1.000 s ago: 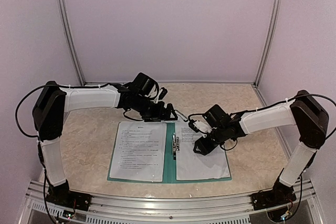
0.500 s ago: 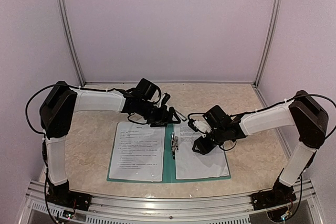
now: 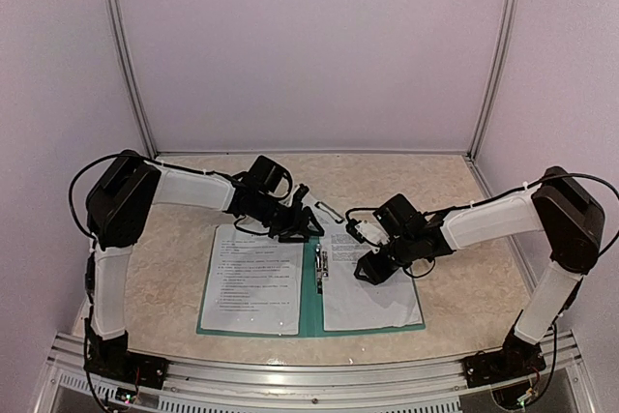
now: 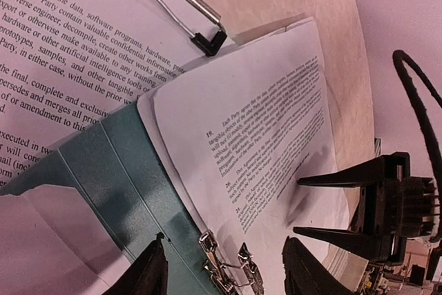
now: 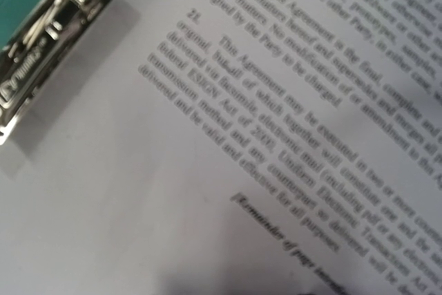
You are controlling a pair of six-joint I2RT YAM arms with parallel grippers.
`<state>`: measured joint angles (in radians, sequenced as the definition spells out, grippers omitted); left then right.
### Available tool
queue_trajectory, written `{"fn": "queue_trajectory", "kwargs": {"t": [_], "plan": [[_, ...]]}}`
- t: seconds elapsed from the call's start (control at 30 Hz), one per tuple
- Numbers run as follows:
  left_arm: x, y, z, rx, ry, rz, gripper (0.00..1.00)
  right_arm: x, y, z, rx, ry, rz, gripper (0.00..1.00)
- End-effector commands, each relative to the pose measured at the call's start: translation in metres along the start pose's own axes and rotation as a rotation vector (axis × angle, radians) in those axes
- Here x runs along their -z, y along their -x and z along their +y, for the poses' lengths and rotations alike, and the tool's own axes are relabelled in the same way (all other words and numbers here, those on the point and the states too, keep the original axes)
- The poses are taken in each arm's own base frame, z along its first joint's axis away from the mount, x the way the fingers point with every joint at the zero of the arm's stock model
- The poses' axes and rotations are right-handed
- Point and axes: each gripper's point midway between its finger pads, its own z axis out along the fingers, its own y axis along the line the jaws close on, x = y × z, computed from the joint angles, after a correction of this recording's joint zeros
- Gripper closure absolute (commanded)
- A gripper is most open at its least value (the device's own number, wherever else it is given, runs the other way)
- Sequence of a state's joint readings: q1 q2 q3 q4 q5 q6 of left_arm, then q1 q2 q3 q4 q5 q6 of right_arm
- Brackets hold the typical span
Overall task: Put the files into the folder
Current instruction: Close the spring clip on the folder at the center of the board.
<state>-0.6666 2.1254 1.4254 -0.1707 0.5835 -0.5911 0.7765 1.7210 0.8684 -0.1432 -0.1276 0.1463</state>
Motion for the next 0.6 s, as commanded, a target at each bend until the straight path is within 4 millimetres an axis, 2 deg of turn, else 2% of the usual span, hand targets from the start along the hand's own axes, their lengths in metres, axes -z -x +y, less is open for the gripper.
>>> {"fn": "queue_trajectory", "kwargs": {"t": [0.0,0.57], "plan": [[-0.009,-0.002,0.008,0.015,-0.02,0.042,0.48,-0.01,-0.027,0.001,0.004,-0.002,0.095,0.56],[-0.027,-0.013,0.011,0.041,-0.078,0.114,0.63,-0.008,-0.023,0.001,0.008,-0.005,0.101,0.59]]}}
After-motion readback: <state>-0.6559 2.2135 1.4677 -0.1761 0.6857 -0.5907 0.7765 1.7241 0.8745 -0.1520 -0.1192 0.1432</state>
